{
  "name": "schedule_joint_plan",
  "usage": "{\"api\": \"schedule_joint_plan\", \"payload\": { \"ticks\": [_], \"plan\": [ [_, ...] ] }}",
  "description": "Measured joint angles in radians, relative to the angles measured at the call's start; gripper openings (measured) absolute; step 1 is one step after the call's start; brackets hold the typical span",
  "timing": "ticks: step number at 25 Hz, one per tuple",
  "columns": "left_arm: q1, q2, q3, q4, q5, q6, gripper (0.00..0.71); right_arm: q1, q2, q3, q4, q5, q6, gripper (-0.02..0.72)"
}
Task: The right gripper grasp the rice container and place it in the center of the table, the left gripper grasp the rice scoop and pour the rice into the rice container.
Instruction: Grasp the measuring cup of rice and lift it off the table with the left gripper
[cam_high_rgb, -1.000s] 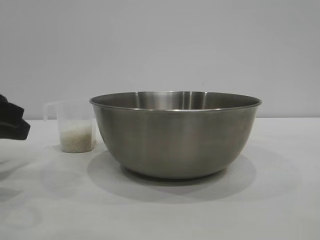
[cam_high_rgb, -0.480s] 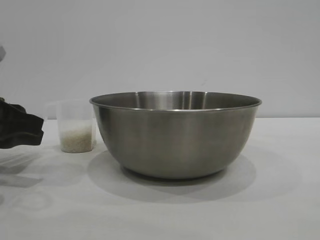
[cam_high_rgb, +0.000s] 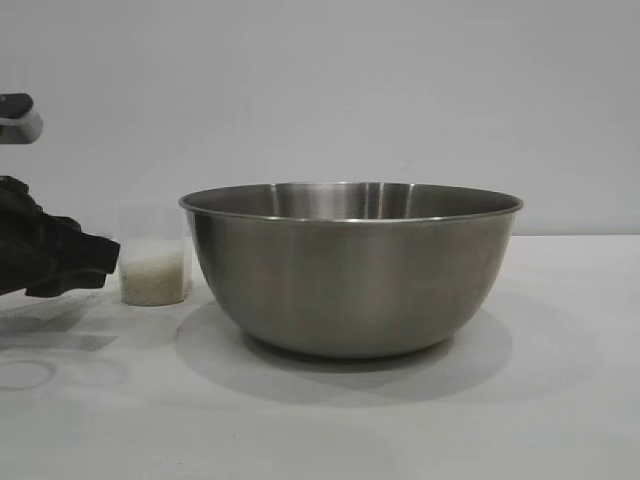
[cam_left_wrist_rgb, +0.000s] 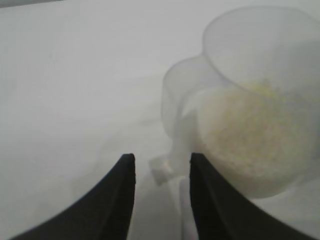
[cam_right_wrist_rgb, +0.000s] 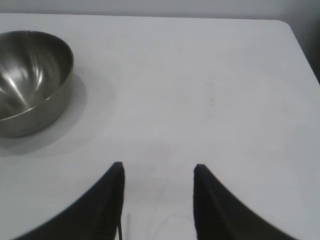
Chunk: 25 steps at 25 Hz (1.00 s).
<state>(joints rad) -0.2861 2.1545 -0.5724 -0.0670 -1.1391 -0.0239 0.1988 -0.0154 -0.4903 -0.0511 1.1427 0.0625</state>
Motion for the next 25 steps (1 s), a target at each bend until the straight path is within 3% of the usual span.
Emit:
{"api": "schedule_joint_plan", "payload": {
  "ticks": [11, 15, 18, 25],
  "plan": [
    [0.002, 0.007, -0.077, -0.003, 0.000, 0.000, 0.266, 0.000, 0.000, 0.000, 0.000, 0.000, 0.000, 0.277],
    [0.003, 0.008, -0.086, 0.005, 0.002, 0.000, 0.085, 0.000, 0.000, 0.000, 0.000, 0.000, 0.000, 0.277],
    [0.003, 0.008, -0.087, 0.006, 0.002, 0.000, 0.000, 0.000, 0.000, 0.000, 0.000, 0.000, 0.000, 0.277],
    [0.003, -0.050, -0.087, 0.006, 0.010, 0.000, 0.000, 0.000, 0.000, 0.000, 0.000, 0.000, 0.000, 0.277]
  ]
}}
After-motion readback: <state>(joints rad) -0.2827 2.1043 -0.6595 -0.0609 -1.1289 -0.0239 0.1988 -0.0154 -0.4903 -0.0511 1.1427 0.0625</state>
